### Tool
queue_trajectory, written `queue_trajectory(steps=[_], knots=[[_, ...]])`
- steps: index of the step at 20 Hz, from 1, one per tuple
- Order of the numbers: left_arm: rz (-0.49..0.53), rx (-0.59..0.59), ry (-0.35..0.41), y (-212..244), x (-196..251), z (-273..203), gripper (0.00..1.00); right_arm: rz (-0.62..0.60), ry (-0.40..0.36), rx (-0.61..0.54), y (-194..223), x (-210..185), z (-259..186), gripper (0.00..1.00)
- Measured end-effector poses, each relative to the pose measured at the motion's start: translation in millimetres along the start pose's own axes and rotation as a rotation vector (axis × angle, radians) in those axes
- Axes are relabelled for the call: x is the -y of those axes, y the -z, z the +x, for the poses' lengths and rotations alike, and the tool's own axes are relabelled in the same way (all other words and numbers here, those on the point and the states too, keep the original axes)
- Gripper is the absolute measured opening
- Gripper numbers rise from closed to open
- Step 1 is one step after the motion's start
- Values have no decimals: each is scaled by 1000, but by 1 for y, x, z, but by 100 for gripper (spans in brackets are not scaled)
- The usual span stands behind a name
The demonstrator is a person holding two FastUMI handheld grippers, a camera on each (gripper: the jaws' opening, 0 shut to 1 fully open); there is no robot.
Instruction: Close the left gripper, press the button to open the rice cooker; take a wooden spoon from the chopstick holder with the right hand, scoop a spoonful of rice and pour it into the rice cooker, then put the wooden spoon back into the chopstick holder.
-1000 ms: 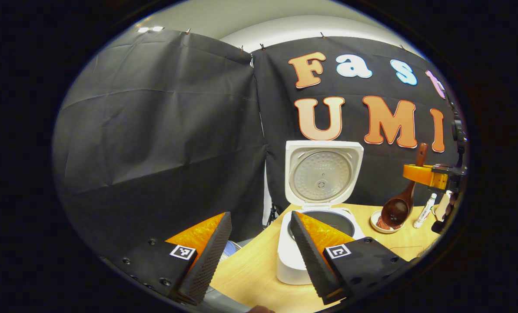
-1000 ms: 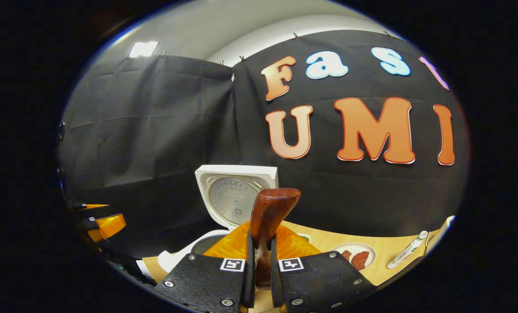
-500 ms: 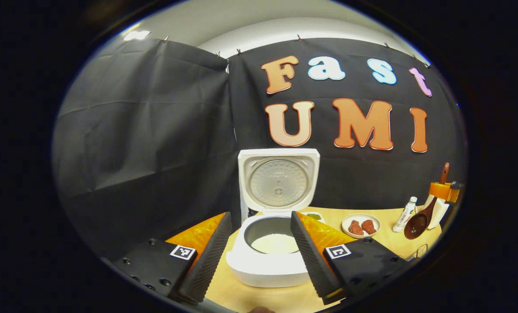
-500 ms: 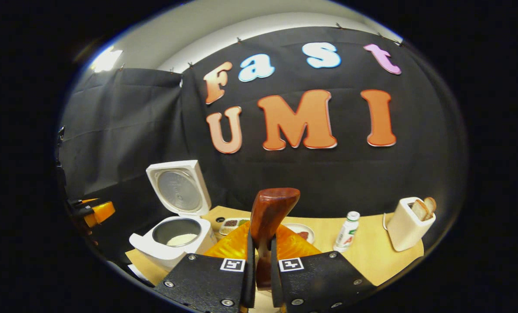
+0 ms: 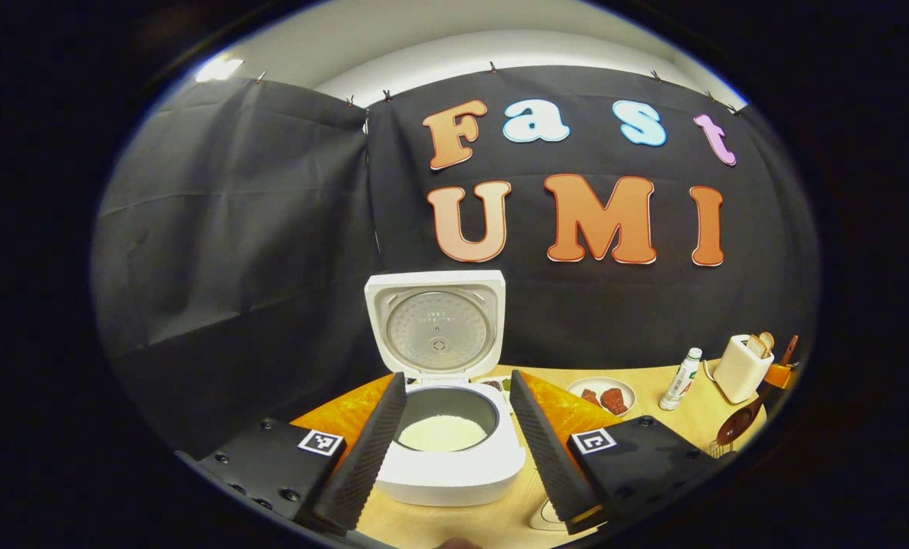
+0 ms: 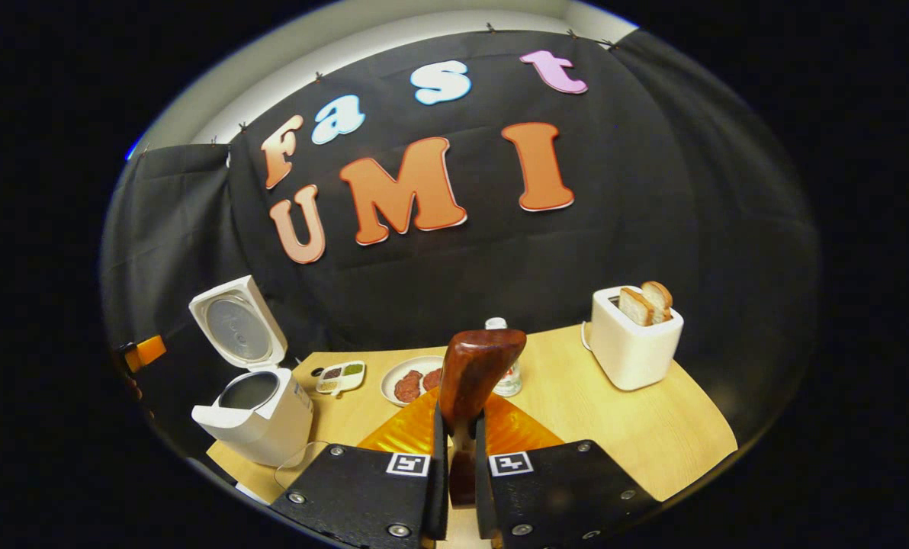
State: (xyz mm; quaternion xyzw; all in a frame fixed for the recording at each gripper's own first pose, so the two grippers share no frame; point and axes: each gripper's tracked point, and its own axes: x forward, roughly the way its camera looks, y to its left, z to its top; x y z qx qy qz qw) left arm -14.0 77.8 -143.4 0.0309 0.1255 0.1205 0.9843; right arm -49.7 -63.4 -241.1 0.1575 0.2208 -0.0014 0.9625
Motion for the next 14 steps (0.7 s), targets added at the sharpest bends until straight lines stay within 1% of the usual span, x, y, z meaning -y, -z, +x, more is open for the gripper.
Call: queue_trajectory(steps=[2,7,8,9,10,11,12,13,14], knots=[[16,17,-1,-7,3,1,91,34,48,-13,10,24,-1,14],[21,25,23,-17,18,1,91,124,118,-15,35,58,6,14],[27,27,23,-18,20,-2,91,142,125,-23,42,62,7,14],[31,30,22,-21,20,-2,94,163,123,-33,49,63,10,14],[35,35,19,-23,20,-1,91,175,124,-47,58,65,12,15],[38,40,15,-25,17,0,94,189,126,-57,67,60,16,16],[39,43,10,-27,16,0,94,197,129,-61,72,62,20,16],[39,47,4,-30,15,1,98,208,130,-61,74,64,21,16],[40,50,0,-33,13,2,94,218,132,-60,77,66,24,16]])
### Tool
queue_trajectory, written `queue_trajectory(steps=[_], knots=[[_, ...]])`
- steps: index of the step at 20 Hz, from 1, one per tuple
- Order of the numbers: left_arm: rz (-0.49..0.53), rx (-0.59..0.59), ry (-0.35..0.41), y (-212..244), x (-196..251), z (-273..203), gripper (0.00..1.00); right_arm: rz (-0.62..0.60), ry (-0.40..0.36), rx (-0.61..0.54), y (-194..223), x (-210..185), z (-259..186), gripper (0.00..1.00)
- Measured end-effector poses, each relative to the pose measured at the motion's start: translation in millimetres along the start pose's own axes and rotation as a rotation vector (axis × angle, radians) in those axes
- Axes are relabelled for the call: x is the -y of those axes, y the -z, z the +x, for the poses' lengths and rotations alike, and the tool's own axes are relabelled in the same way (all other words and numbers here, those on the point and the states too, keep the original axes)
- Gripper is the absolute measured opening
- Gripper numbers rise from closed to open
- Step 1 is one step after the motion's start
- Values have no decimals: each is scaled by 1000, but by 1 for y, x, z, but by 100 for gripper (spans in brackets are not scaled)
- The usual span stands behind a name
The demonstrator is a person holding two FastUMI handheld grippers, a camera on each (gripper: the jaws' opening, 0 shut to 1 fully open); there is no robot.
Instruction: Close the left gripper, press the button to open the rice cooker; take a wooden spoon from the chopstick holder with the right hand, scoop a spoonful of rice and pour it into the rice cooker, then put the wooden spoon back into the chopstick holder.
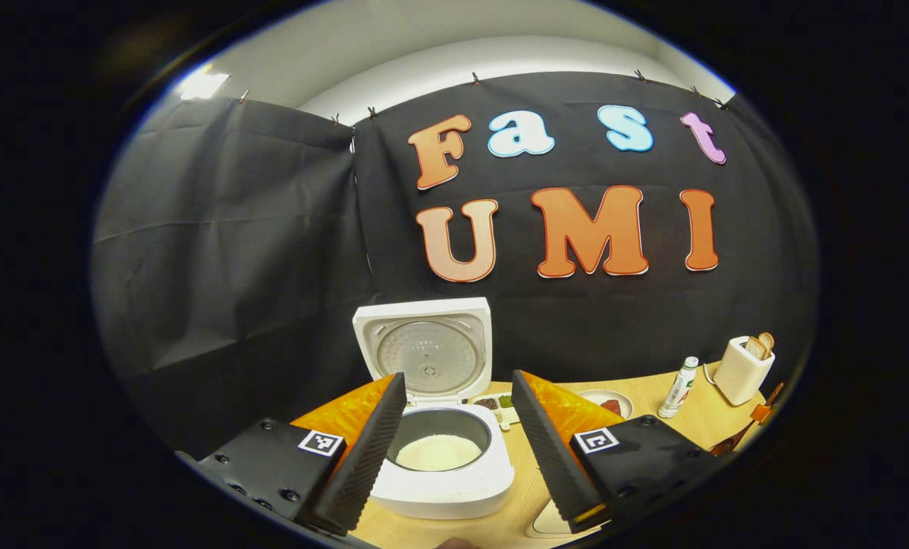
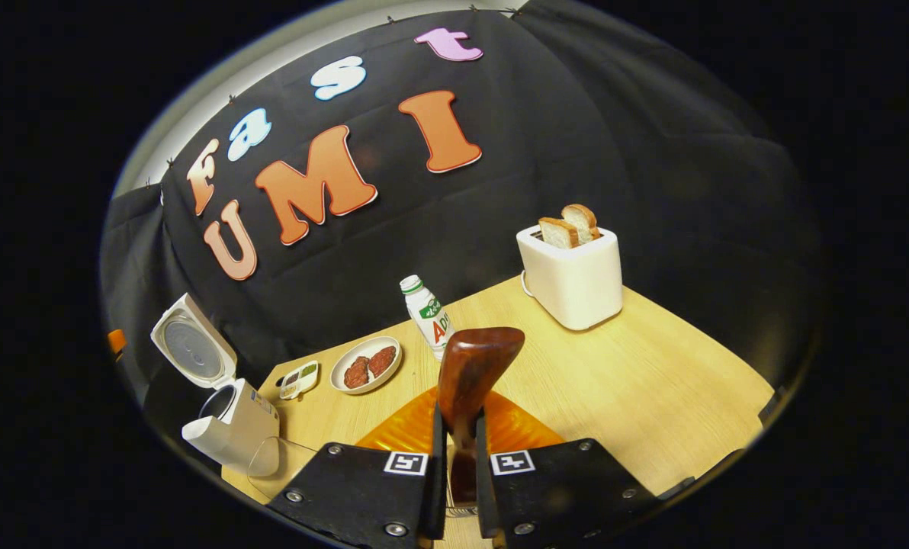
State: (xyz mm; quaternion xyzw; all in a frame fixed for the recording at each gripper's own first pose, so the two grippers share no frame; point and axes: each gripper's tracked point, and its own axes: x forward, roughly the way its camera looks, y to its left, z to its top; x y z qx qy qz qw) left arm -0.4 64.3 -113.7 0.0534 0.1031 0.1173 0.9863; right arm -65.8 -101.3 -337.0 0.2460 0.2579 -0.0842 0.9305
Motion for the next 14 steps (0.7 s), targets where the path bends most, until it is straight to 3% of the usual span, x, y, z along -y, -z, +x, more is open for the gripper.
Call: queue_trajectory(steps=[4,5,6,7,8,9,12,14], knots=[[-1,4,-12,-3,-4,7,91,67,17,-27,15,11,7,19],[-14,-10,-7,1,-2,9,91,77,25,-25,17,15,7,19],[-25,-19,-3,3,0,10,98,81,30,-26,20,17,7,19],[-29,-20,0,2,1,12,94,87,26,-32,22,16,6,20],[-28,-16,-1,-1,0,16,98,93,25,-36,24,16,6,21],[-28,-11,0,-6,-2,21,91,106,21,-39,23,16,5,23],[-48,-19,21,-15,-1,42,94,169,20,-57,17,12,3,25],[-58,-51,47,-17,3,61,94,151,29,-37,8,15,-2,33]])
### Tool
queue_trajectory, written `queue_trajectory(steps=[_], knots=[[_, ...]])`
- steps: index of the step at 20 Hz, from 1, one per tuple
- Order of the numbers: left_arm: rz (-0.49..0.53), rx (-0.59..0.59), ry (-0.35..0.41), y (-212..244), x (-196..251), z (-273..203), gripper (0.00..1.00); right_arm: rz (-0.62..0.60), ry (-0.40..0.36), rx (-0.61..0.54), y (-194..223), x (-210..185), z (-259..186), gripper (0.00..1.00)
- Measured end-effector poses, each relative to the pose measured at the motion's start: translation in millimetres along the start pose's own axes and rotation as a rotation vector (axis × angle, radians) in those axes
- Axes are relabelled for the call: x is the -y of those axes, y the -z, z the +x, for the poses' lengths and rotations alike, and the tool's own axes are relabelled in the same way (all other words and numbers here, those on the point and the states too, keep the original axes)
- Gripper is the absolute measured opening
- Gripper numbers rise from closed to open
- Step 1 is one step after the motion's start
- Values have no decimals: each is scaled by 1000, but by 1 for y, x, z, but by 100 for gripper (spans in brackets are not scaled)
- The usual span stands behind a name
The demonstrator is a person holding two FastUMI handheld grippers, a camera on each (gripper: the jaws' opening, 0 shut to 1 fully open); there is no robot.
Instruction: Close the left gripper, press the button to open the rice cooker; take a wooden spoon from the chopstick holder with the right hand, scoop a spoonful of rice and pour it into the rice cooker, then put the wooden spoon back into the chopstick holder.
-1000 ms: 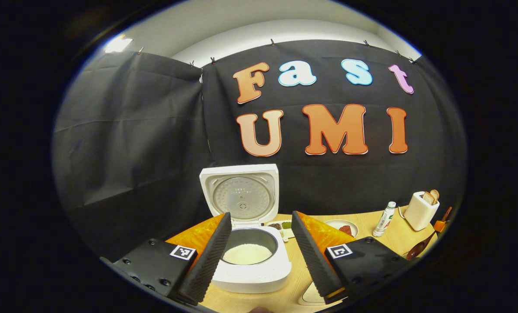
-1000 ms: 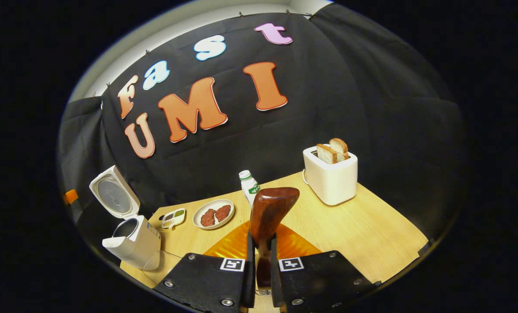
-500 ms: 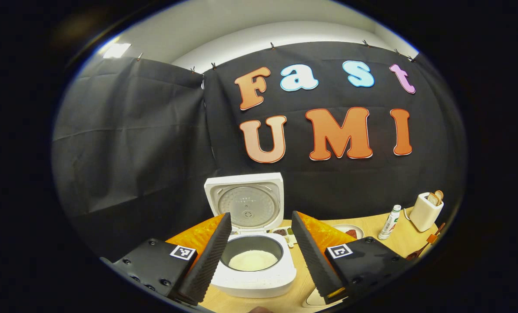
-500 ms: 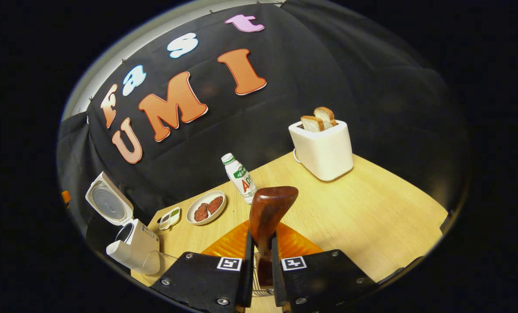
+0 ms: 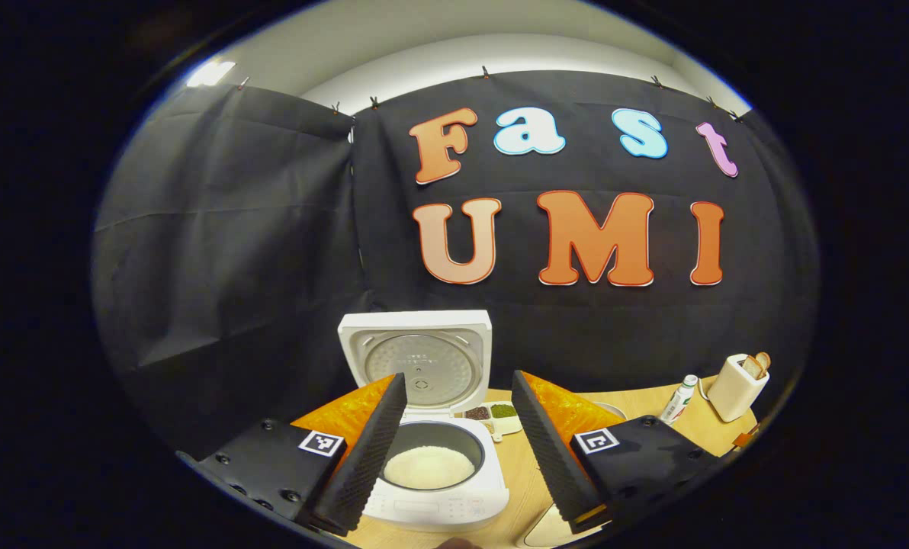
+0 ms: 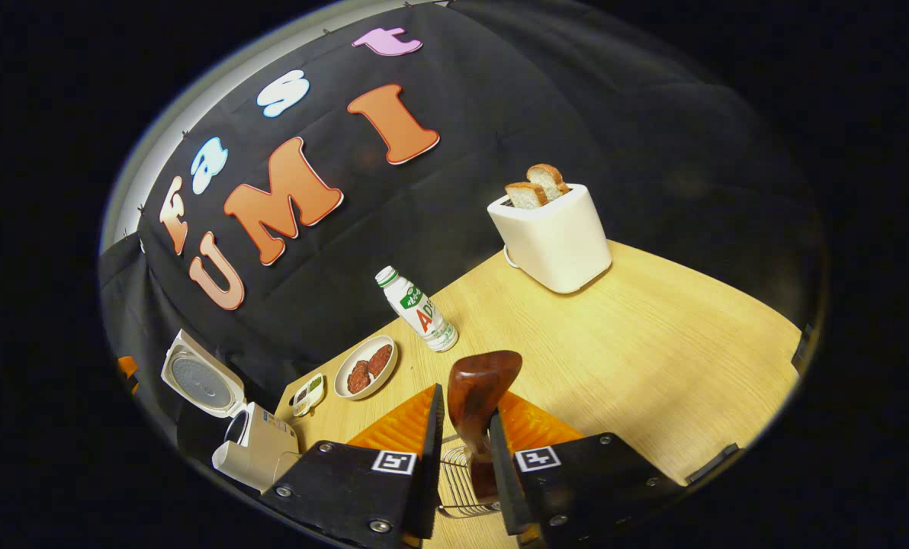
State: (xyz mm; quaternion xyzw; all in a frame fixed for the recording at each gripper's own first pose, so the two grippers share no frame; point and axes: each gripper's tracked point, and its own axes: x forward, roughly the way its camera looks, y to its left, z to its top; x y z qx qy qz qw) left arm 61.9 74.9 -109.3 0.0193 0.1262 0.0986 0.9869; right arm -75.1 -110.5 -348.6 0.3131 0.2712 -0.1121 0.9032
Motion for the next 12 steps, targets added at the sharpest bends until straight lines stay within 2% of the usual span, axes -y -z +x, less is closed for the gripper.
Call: queue_trajectory(steps=[1,2,3,4,5,7,12], knots=[[-7,-17,-5,-4,-3,10,94,-20,8,0,-2,2,-4,33],[-13,-31,-26,-7,-10,16,91,-41,15,-5,-5,3,-7,49],[-18,-44,-38,-12,-15,25,94,-56,15,-22,-5,2,-11,59],[-29,-52,-39,-18,-16,33,92,-77,21,-32,-8,0,-17,64],[-33,-57,-46,-22,-21,40,95,-112,33,-27,-10,2,-22,76],[-28,-49,-60,-37,-29,60,92,-197,65,2,-23,5,-35,90],[-44,-32,-64,-78,-41,108,95,-297,97,105,-73,-4,-77,95]])
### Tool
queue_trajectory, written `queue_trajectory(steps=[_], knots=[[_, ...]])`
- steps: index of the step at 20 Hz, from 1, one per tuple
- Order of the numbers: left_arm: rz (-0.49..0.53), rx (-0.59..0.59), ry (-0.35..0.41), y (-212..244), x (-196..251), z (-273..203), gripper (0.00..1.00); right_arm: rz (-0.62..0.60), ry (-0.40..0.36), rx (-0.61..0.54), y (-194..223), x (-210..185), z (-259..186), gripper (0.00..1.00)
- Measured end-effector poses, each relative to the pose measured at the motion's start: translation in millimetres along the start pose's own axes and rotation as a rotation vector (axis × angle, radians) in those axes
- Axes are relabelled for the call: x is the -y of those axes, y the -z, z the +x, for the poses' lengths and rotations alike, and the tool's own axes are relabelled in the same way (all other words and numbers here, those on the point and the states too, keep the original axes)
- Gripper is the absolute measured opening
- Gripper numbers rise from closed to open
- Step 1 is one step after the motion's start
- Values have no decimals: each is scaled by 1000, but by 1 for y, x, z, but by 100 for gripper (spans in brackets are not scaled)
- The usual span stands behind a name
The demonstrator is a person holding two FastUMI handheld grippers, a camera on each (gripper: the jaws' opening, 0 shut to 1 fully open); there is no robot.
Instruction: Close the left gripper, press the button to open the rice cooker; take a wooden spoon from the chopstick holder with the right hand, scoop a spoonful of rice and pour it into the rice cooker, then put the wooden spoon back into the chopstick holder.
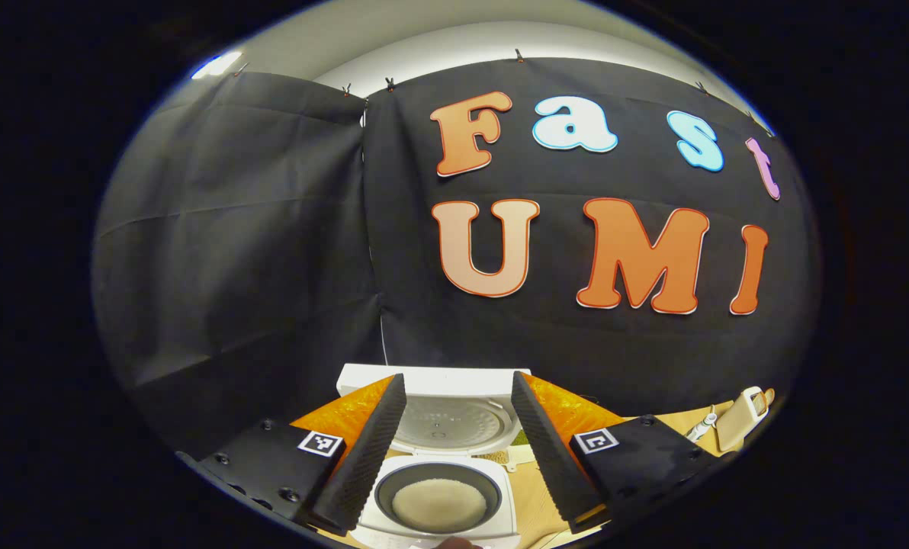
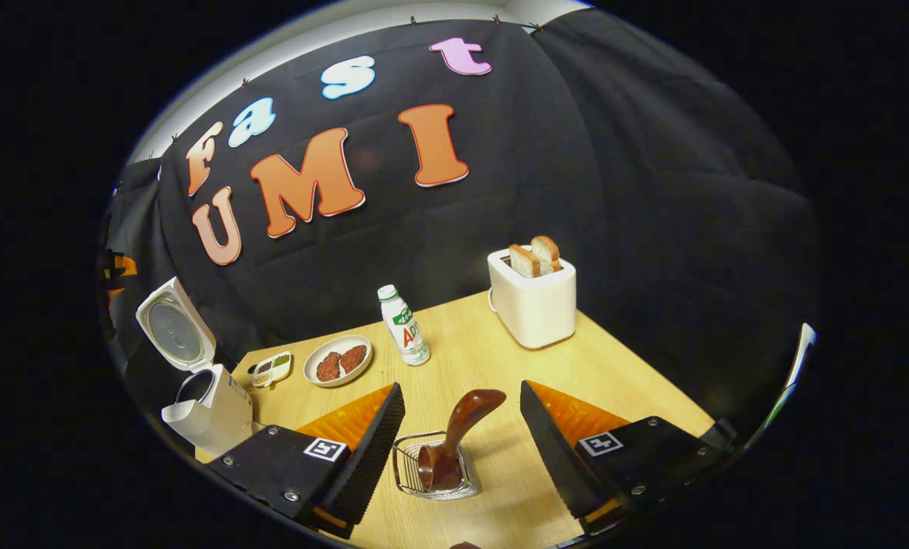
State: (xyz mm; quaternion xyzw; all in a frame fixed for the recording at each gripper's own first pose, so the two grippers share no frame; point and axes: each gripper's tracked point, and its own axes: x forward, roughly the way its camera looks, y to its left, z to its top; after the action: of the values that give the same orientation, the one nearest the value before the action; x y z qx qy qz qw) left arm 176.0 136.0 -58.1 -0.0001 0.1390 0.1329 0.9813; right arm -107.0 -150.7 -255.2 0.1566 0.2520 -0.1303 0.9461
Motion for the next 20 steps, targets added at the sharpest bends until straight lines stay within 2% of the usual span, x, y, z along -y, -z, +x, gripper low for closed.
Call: queue_trajectory(steps=[2,4,5,6,8,9,12,14,15,17,20], knots=[[-6,12,6,-17,-3,22,91,5,24,50,-24,7,-14,95],[-14,32,12,-32,-6,47,94,11,52,103,-47,13,-31,95],[3,39,-3,-37,-11,59,91,8,70,128,-56,18,-40,95],[22,31,-25,-37,-17,74,94,3,90,149,-64,21,-47,95],[21,1,-22,-28,-17,100,92,-2,123,175,-75,25,-62,95],[21,-19,-26,-22,-20,113,91,-9,139,181,-78,28,-67,100],[26,-98,-48,6,-29,141,94,-56,183,188,-82,30,-83,95],[25,-150,-53,19,-33,151,91,-90,193,209,-92,27,-91,95],[34,-162,-75,23,-38,153,96,-101,193,219,-98,23,-93,95],[42,-190,-93,32,-44,156,92,-105,181,238,-109,16,-94,95],[23,-280,-96,56,-48,155,91,-116,151,255,-117,6,-90,95]])
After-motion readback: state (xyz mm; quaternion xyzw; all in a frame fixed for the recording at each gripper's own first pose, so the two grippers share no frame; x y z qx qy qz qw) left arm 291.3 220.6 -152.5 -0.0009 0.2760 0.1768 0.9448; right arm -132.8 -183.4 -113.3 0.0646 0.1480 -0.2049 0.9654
